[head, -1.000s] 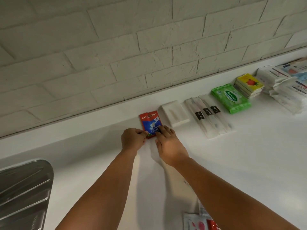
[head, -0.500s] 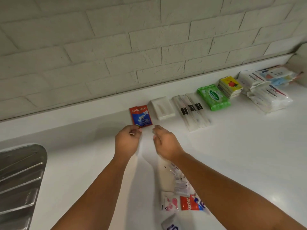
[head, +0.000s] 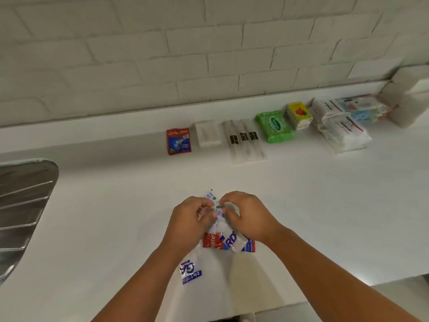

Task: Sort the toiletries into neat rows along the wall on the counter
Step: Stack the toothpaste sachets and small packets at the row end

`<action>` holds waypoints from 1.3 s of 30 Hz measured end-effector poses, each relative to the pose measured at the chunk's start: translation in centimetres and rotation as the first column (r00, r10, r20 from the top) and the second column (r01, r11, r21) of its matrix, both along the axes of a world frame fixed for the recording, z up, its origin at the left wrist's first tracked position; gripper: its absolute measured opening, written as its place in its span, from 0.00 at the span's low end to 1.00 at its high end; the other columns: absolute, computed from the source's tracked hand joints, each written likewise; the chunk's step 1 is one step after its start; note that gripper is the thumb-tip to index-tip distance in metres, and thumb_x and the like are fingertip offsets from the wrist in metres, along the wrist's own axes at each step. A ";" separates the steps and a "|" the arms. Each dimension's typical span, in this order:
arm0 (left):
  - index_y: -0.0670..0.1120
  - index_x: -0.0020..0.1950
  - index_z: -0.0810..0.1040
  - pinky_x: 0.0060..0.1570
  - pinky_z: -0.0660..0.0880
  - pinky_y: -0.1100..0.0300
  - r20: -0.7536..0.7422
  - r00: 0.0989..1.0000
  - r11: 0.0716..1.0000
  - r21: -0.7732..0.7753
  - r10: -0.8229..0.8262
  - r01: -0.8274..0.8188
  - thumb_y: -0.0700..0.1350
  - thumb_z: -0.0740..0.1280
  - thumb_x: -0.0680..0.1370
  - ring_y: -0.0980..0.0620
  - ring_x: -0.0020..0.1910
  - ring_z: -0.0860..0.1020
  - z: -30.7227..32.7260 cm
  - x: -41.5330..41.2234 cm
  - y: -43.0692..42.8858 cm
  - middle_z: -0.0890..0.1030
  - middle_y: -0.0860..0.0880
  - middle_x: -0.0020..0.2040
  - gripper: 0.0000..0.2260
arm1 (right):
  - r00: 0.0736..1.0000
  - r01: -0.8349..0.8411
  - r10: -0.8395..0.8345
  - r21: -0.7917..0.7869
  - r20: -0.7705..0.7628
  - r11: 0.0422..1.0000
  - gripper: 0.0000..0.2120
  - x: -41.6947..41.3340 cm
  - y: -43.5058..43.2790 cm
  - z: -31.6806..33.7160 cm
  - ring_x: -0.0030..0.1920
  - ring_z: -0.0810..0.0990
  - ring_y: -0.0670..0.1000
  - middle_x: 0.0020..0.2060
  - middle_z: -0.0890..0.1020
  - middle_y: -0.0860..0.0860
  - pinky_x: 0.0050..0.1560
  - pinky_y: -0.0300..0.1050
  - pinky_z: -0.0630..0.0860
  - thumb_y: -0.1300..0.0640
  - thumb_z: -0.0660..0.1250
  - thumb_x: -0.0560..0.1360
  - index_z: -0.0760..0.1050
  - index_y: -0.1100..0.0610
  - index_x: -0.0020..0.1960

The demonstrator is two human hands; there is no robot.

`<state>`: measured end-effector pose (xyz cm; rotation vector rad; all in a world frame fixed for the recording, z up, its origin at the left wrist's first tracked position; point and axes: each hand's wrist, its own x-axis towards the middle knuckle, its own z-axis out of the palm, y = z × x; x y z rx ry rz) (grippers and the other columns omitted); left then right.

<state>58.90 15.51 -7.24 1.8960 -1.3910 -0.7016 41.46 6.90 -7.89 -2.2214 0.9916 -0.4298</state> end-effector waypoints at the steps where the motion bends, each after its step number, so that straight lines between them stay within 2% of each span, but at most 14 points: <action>1: 0.54 0.52 0.83 0.45 0.74 0.72 0.002 1.000 0.999 0.029 -0.013 0.013 0.48 0.74 0.75 0.64 0.44 0.79 -0.4 -0.7 0.6 0.81 0.60 0.47 0.07 | 0.999 -0.007 0.007 -0.001 -0.032 1.000 0.14 -0.8 0.5 -0.5 0.58 0.78 0.50 0.57 0.81 0.49 0.61 0.45 0.74 0.53 0.64 0.76 0.79 0.54 0.60; 5: 0.53 0.54 0.83 0.52 0.75 0.66 0.088 0.994 0.986 0.159 -0.060 0.046 0.45 0.74 0.74 0.62 0.46 0.79 -2.0 -2.5 2.4 0.82 0.57 0.50 0.09 | 0.985 -0.084 0.077 -0.040 -0.151 0.996 0.22 -3.1 2.7 -2.7 0.60 0.73 0.48 0.60 0.78 0.45 0.58 0.38 0.69 0.43 0.69 0.72 0.76 0.51 0.63; 7: 0.53 0.58 0.83 0.56 0.75 0.61 0.201 0.973 0.980 0.182 -0.116 0.079 0.46 0.74 0.74 0.57 0.51 0.79 -2.7 -2.9 3.0 0.82 0.56 0.54 0.13 | 0.974 -0.138 0.117 -0.103 -0.192 0.985 0.25 -3.7 3.5 -3.6 0.59 0.73 0.49 0.60 0.78 0.45 0.58 0.40 0.69 0.41 0.70 0.70 0.76 0.50 0.64; 9: 0.53 0.60 0.81 0.56 0.74 0.61 0.296 0.944 0.977 0.191 -0.148 0.094 0.48 0.75 0.74 0.55 0.53 0.77 -3.1 -3.2 3.3 0.82 0.55 0.57 0.15 | 0.969 -0.163 0.124 -0.174 -0.215 0.971 0.23 -3.9 3.8 -4.4 0.57 0.73 0.50 0.59 0.78 0.46 0.56 0.45 0.72 0.42 0.71 0.69 0.77 0.50 0.61; 11: 0.53 0.62 0.80 0.55 0.72 0.63 0.331 0.931 0.978 0.187 -0.153 0.094 0.48 0.74 0.74 0.53 0.54 0.75 -3.2 -3.5 3.5 0.81 0.55 0.59 0.17 | 0.982 -0.133 0.103 -0.186 -0.161 0.974 0.19 -3.8 3.9 -4.9 0.54 0.74 0.51 0.56 0.79 0.47 0.55 0.46 0.74 0.46 0.71 0.69 0.79 0.52 0.58; 15: 0.54 0.66 0.78 0.54 0.70 0.63 0.400 0.899 0.975 0.196 -0.176 0.104 0.50 0.73 0.75 0.51 0.55 0.74 -3.2 -4.2 3.4 0.79 0.54 0.62 0.19 | 0.996 -0.060 0.051 -0.144 -0.070 0.988 0.16 -4.0 3.6 -5.4 0.56 0.74 0.51 0.58 0.79 0.49 0.57 0.38 0.70 0.53 0.70 0.73 0.78 0.55 0.60; 19: 0.56 0.63 0.79 0.53 0.73 0.57 0.468 0.862 0.963 0.257 -0.197 0.081 0.53 0.75 0.72 0.51 0.54 0.75 -2.7 -4.2 2.7 0.81 0.53 0.57 0.19 | 0.996 -0.034 0.017 -0.190 -0.092 0.981 0.15 -4.3 2.8 -5.3 0.54 0.75 0.54 0.57 0.80 0.49 0.55 0.48 0.75 0.54 0.69 0.73 0.80 0.54 0.58; 21: 0.56 0.59 0.81 0.51 0.73 0.57 0.488 0.844 0.949 0.306 -0.223 0.074 0.55 0.75 0.72 0.51 0.52 0.75 -2.4 -3.9 2.4 0.82 0.54 0.53 0.16 | 0.994 -0.026 0.006 -0.195 -0.105 0.980 0.15 -4.5 2.5 -5.0 0.54 0.75 0.54 0.58 0.80 0.49 0.54 0.50 0.76 0.52 0.68 0.73 0.80 0.54 0.59; 26: 0.53 0.42 0.82 0.39 0.70 0.62 0.258 0.953 0.946 0.314 -0.161 0.074 0.50 0.77 0.70 0.58 0.36 0.75 -1.5 -2.7 2.0 0.80 0.55 0.37 0.06 | 0.992 -0.026 0.003 -0.182 -0.127 0.983 0.17 -4.6 2.0 -4.3 0.56 0.74 0.53 0.57 0.80 0.47 0.54 0.49 0.75 0.47 0.66 0.73 0.79 0.51 0.59; 29: 0.51 0.41 0.83 0.38 0.73 0.62 0.101 0.991 0.961 0.269 -0.088 0.058 0.46 0.77 0.71 0.60 0.32 0.75 -0.5 -1.7 1.7 0.83 0.53 0.36 0.04 | 0.989 -0.035 0.010 -0.175 -0.147 0.984 0.19 -4.5 1.8 -4.0 0.54 0.74 0.53 0.54 0.80 0.46 0.52 0.49 0.75 0.43 0.63 0.72 0.80 0.51 0.57; 32: 0.49 0.43 0.84 0.33 0.76 0.61 -0.042 0.999 0.970 0.242 -0.017 0.026 0.44 0.77 0.72 0.55 0.29 0.79 1.0 -0.8 1.3 0.84 0.50 0.34 0.04 | 0.985 -0.063 0.034 -0.167 -0.171 0.984 0.19 -4.0 1.4 -3.4 0.53 0.74 0.52 0.51 0.80 0.46 0.50 0.48 0.74 0.41 0.61 0.73 0.81 0.48 0.56; 34: 0.49 0.44 0.83 0.32 0.77 0.62 -0.096 0.995 0.976 0.217 0.034 -0.012 0.44 0.78 0.72 0.54 0.30 0.81 1.9 -0.3 1.0 0.85 0.50 0.37 0.05 | 0.981 -0.088 0.054 -0.181 -0.184 0.980 0.17 -3.4 1.2 -3.0 0.52 0.73 0.52 0.51 0.80 0.46 0.50 0.48 0.73 0.42 0.61 0.75 0.80 0.47 0.58; 37: 0.46 0.47 0.82 0.38 0.80 0.60 -0.238 0.966 0.989 0.132 0.100 -0.070 0.42 0.79 0.71 0.54 0.41 0.84 2.6 0.5 0.4 0.86 0.50 0.42 0.09 | 0.974 -0.124 0.092 -0.147 -0.209 0.981 0.14 -2.3 0.9 -2.0 0.52 0.73 0.53 0.50 0.79 0.50 0.51 0.47 0.72 0.46 0.60 0.79 0.79 0.51 0.59; 39: 0.46 0.49 0.82 0.38 0.79 0.62 -0.309 0.940 0.989 0.072 0.147 -0.131 0.41 0.78 0.71 0.55 0.41 0.83 3.1 1.1 -0.3 0.86 0.49 0.42 0.11 | 0.975 -0.150 0.134 -0.081 -0.177 0.985 0.12 -1.4 0.8 -1.5 0.52 0.73 0.54 0.49 0.79 0.52 0.49 0.45 0.70 0.51 0.59 0.81 0.79 0.54 0.56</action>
